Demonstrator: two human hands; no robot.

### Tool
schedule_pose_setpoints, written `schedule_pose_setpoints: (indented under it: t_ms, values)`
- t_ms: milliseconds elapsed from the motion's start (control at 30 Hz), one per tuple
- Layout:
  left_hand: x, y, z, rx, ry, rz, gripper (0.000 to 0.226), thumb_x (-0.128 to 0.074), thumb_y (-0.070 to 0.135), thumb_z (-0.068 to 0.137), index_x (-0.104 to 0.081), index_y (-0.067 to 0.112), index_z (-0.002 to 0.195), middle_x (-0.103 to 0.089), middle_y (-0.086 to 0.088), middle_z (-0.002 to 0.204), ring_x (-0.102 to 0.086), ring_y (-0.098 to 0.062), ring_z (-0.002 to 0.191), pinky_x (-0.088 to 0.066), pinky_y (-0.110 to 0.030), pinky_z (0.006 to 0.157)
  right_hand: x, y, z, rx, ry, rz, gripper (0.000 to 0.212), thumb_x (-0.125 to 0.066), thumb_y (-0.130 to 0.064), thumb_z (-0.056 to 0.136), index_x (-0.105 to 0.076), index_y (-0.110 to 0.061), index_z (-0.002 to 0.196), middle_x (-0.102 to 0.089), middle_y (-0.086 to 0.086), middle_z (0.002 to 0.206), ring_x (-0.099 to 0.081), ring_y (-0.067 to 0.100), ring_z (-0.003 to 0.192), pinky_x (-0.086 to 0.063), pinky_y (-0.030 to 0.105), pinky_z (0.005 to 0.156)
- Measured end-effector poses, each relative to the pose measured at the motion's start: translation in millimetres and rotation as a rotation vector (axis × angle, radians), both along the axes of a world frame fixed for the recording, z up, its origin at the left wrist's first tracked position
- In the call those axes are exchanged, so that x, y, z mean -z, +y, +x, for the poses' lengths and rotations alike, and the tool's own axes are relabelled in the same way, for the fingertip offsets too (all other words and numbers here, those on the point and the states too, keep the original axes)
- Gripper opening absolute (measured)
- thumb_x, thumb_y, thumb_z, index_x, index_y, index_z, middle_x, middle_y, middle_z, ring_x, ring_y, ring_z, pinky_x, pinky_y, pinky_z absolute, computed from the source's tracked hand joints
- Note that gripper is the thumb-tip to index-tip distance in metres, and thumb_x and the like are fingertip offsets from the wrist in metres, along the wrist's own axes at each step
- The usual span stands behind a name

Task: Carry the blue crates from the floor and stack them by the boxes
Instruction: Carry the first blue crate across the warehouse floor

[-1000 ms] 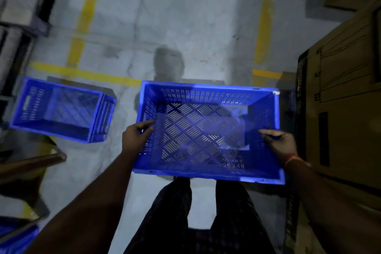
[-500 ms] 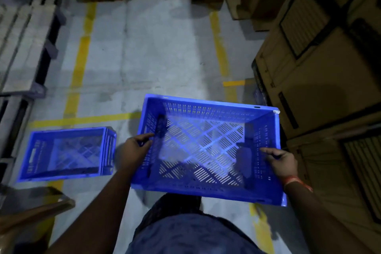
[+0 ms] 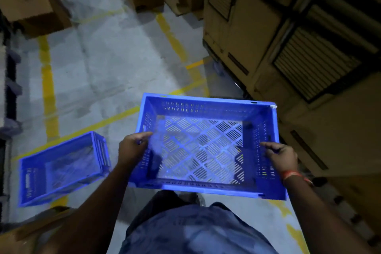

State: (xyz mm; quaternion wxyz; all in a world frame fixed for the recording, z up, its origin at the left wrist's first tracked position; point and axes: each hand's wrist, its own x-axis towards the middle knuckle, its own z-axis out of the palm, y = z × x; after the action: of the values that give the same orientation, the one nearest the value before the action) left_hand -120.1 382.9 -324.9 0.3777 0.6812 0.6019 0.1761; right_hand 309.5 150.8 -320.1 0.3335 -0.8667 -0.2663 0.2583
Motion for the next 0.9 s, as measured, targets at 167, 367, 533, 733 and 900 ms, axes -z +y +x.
schedule_pose_setpoints:
  t_ms: [167,367,533,733,900]
  values:
    - [6,-45,-7,0.159,-0.020,-0.048,0.025,-0.063,0.042,0.077,-0.073,0.054,0.096,-0.077,0.019,0.091,-0.074,-0.010,0.091,-0.057,-0.036,0.089,-11,-109,-35,0.143,-0.023,-0.022,0.038,-0.067,-0.001,0.076,-0.077,-0.035,0.089,-0.075,-0.009,0.086,-0.068,0.005,0.086,-0.046,0.008,0.074]
    - [-2,-112,-12,0.323,-0.086,-0.052,0.025,-0.067,0.026,0.087,-0.075,0.049,0.095,-0.077,-0.002,0.076,-0.070,-0.018,0.059,-0.053,-0.026,0.061,-22,-241,-109,0.307,-0.048,-0.026,0.040,-0.068,0.000,0.073,-0.078,-0.035,0.089,-0.076,-0.009,0.088,-0.069,0.006,0.089,-0.053,0.022,0.084]
    - [-7,-183,-20,0.443,-0.094,-0.078,0.029,-0.069,0.016,0.089,-0.076,0.043,0.095,-0.077,0.008,0.078,-0.067,-0.012,0.056,-0.054,-0.025,0.060,-35,-349,-182,0.472,-0.042,-0.053,0.039,-0.066,0.005,0.074,-0.079,-0.026,0.095,-0.075,-0.007,0.089,-0.063,-0.012,0.081,-0.047,0.006,0.075]
    - [-1,-275,0,0.634,-0.074,-0.145,0.027,-0.068,0.015,0.091,-0.076,0.041,0.097,-0.074,0.020,0.075,-0.072,-0.016,0.063,-0.055,-0.027,0.058,-26,-480,-249,0.718,0.006,-0.053,0.040,-0.067,0.004,0.072,-0.079,-0.028,0.092,-0.077,-0.004,0.094,-0.069,0.013,0.098,-0.051,0.030,0.094]
    - [-7,-359,31,0.778,-0.052,-0.120,0.025,-0.068,0.011,0.091,-0.077,0.032,0.102,-0.075,0.022,0.085,-0.062,0.018,0.066,-0.044,-0.002,0.063,-24,-581,-285,0.864,-0.013,-0.025,0.045,-0.069,0.003,0.073,-0.075,-0.040,0.083,-0.077,-0.005,0.094,-0.068,0.009,0.096,-0.051,0.026,0.091]
